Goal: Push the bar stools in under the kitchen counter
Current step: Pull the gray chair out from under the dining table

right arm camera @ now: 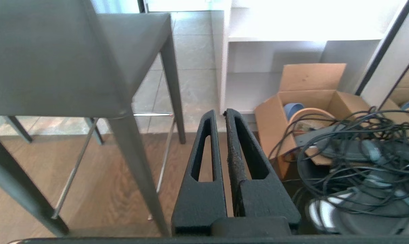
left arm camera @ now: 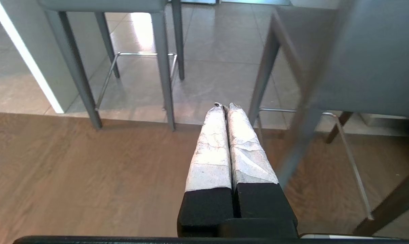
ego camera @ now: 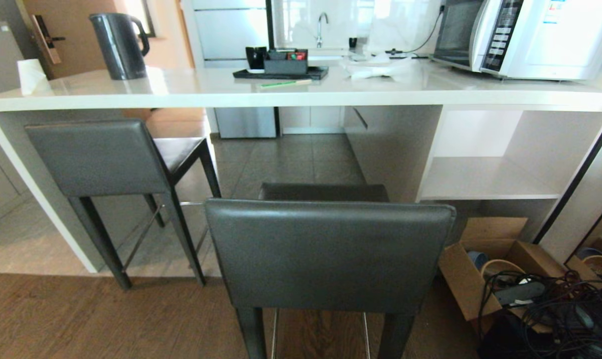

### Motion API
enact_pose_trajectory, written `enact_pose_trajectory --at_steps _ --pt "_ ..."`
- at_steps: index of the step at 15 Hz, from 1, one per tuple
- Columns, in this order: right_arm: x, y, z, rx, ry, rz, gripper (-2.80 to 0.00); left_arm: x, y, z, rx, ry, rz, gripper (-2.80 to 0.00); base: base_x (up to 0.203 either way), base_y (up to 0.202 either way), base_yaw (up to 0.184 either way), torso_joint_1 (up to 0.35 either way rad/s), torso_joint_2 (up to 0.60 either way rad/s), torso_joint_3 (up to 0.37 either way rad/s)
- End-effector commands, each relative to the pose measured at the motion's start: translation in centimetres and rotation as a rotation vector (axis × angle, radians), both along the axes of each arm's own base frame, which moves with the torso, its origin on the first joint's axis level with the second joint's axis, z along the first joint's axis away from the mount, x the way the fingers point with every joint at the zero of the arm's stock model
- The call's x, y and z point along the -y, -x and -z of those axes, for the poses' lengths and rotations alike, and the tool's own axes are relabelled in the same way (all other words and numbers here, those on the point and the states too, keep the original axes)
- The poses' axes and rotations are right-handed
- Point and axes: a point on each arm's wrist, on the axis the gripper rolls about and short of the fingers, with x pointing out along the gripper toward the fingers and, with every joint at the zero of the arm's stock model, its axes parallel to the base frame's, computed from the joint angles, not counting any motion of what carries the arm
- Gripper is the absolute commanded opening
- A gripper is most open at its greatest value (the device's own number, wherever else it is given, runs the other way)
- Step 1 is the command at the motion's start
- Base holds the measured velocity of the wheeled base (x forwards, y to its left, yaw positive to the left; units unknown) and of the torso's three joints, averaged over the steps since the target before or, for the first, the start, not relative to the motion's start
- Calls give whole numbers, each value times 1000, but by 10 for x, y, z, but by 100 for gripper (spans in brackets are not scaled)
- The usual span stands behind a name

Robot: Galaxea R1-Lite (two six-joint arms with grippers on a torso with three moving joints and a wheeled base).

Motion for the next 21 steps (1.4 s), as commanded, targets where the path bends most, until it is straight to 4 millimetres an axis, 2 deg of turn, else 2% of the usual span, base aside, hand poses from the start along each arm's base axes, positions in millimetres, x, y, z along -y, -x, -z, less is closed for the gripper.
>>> enact_pose_trajectory --at_steps 1,21 --pt "0 0 0 -3 0 0 -280 0 0 0 -2 1 0 -280 1 137 -10 1 4 1" --pt "0 0 0 -1 -3 0 -280 0 0 0 -2 1 0 -280 0 197 -1 2 2 1"
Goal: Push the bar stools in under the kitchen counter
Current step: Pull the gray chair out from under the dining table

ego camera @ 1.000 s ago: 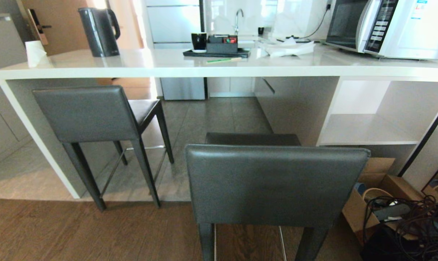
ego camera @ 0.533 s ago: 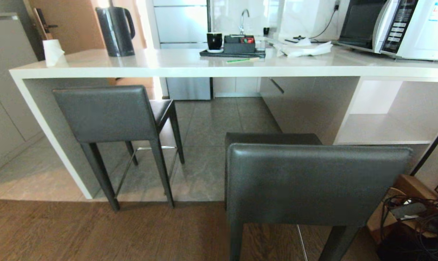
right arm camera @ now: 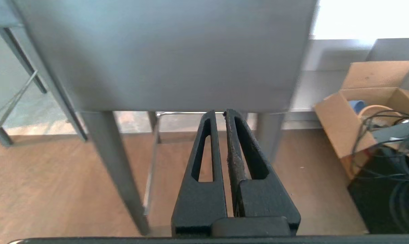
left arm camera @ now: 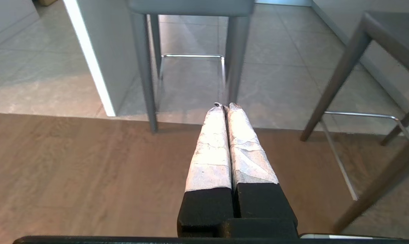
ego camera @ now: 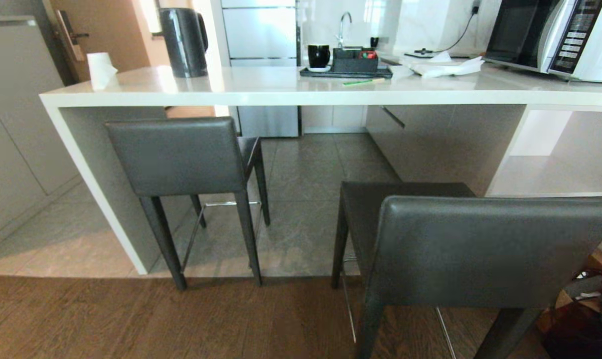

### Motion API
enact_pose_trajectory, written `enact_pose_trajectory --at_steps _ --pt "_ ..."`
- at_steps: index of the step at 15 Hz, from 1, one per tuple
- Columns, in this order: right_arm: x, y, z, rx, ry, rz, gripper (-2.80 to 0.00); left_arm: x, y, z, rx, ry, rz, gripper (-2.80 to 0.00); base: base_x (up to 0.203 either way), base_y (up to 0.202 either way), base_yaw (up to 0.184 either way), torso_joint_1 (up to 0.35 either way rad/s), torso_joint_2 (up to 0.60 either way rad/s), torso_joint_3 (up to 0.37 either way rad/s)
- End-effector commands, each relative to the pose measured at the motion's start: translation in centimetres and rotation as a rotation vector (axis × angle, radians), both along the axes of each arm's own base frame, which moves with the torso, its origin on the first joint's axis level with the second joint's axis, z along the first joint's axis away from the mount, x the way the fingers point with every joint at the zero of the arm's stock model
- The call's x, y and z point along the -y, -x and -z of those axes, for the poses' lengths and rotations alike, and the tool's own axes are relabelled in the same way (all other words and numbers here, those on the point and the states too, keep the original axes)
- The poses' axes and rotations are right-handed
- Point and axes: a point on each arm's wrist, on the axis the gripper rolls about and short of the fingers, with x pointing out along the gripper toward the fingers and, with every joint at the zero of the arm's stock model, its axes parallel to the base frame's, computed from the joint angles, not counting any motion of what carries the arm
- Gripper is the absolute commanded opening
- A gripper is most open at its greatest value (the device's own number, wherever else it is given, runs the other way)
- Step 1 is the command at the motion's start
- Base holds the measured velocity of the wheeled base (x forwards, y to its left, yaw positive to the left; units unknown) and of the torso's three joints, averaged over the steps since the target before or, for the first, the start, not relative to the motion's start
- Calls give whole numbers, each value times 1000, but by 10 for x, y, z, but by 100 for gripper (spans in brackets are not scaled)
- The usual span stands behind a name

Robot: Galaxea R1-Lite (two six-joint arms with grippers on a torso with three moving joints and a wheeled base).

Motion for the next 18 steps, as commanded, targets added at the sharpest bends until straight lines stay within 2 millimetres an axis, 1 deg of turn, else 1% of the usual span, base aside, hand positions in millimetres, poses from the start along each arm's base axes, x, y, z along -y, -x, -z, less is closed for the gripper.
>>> enact_pose_trajectory --at_steps 1,18 --pt "0 0 0 -1 0 -1 -280 0 0 0 0 1 1 -280 0 196 0 -2 3 7" --pt "0 0 0 -1 0 -1 -280 0 0 0 -2 1 -2 -280 0 196 -1 3 3 3"
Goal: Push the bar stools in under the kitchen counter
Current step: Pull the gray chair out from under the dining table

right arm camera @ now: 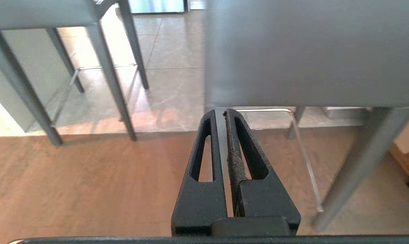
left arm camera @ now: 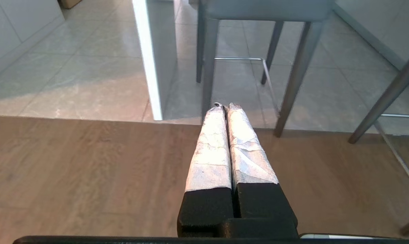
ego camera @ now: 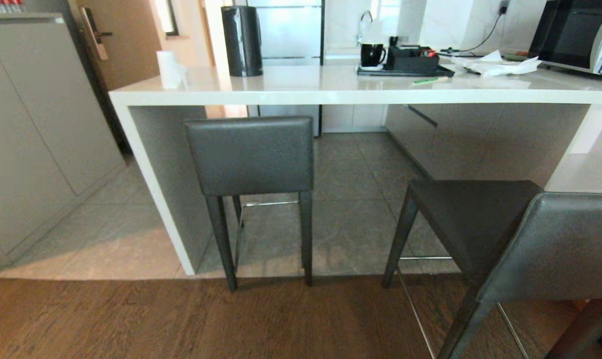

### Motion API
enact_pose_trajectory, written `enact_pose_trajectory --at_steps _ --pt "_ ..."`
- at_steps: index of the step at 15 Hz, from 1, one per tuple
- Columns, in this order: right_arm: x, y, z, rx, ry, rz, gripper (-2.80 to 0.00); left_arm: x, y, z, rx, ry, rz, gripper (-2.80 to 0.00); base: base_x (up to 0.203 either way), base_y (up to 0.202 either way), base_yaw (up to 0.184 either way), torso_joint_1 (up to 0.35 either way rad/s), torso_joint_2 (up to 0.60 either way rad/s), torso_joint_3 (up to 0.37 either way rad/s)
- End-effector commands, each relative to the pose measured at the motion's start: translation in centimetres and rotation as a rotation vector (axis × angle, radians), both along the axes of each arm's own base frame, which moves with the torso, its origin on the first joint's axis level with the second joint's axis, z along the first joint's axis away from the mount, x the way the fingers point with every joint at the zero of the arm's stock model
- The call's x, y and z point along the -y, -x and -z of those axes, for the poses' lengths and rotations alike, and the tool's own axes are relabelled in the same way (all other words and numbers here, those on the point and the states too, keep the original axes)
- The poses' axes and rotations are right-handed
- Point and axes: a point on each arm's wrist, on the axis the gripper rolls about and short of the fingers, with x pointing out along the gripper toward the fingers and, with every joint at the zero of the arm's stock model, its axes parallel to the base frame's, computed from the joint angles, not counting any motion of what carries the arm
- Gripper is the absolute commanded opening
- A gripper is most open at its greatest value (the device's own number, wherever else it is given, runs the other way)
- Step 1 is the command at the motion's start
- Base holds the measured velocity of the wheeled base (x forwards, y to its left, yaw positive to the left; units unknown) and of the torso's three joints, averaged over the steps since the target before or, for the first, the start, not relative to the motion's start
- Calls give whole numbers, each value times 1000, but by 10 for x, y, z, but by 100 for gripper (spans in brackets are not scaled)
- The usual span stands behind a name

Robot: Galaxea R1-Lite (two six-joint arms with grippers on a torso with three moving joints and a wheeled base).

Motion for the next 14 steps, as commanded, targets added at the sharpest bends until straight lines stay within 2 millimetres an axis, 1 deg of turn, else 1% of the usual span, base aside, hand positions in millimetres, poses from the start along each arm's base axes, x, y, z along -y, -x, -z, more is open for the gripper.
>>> enact_pose_trajectory --at_steps 1,14 --pt "0 0 0 0 0 -1 -280 0 0 0 -1 1 -1 -280 0 194 -2 -2 2 2" --pt "0 0 0 -2 0 -1 -280 0 0 0 0 2 -2 -280 0 195 -1 3 3 1"
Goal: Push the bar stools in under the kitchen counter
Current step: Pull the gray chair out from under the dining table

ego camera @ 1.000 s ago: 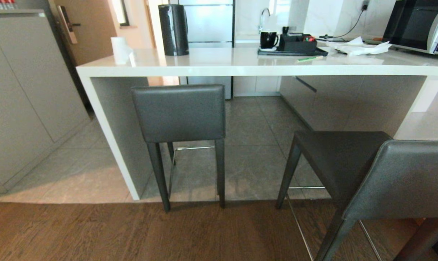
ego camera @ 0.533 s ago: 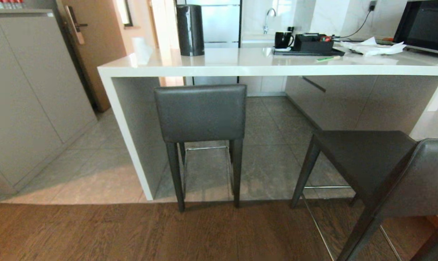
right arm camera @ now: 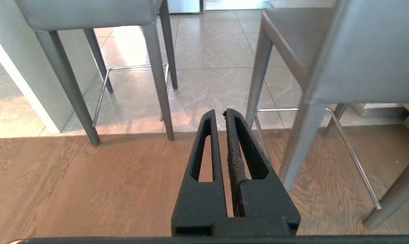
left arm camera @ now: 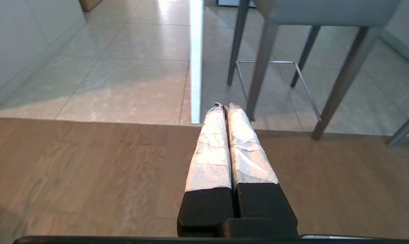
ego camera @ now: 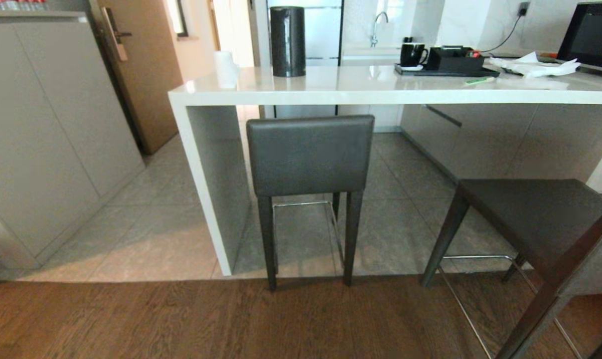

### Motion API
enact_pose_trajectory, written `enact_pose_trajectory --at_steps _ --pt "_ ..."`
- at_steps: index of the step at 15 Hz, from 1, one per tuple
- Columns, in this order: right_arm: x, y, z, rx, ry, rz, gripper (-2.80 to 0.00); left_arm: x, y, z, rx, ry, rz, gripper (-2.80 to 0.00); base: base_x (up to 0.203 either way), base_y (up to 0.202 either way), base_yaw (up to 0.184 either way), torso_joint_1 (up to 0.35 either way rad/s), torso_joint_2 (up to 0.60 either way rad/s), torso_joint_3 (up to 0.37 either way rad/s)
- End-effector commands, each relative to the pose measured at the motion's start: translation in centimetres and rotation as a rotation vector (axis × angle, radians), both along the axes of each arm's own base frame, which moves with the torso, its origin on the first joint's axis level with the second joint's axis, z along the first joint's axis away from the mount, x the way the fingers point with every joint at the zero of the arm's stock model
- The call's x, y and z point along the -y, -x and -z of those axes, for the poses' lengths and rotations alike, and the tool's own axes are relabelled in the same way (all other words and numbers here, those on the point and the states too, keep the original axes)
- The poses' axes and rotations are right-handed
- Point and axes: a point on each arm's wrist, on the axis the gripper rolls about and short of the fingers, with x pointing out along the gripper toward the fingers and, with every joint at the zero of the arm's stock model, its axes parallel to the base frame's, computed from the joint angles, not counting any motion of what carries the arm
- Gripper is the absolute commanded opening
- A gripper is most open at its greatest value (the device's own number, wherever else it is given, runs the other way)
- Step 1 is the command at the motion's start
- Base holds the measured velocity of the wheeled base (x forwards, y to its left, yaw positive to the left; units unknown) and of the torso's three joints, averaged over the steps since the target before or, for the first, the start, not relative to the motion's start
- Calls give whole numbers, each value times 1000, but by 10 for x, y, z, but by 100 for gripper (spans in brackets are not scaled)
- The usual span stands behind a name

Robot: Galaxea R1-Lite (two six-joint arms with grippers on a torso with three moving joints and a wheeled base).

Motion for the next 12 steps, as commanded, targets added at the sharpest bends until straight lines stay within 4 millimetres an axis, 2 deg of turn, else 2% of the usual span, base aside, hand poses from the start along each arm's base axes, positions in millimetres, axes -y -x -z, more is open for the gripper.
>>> enact_pose_trajectory --at_steps 1,6,12 --pt "0 0 0 -2 0 -1 -280 0 0 0 -1 1 -1 -280 0 114 1 4 1 -2" --pt "0 0 0 -2 0 -1 -280 0 0 0 -1 1 -1 -280 0 13 0 0 1 1" --pt "0 0 0 -3 -4 -1 -280 0 0 0 -1 1 -1 -280 175 0 2 2 1 5"
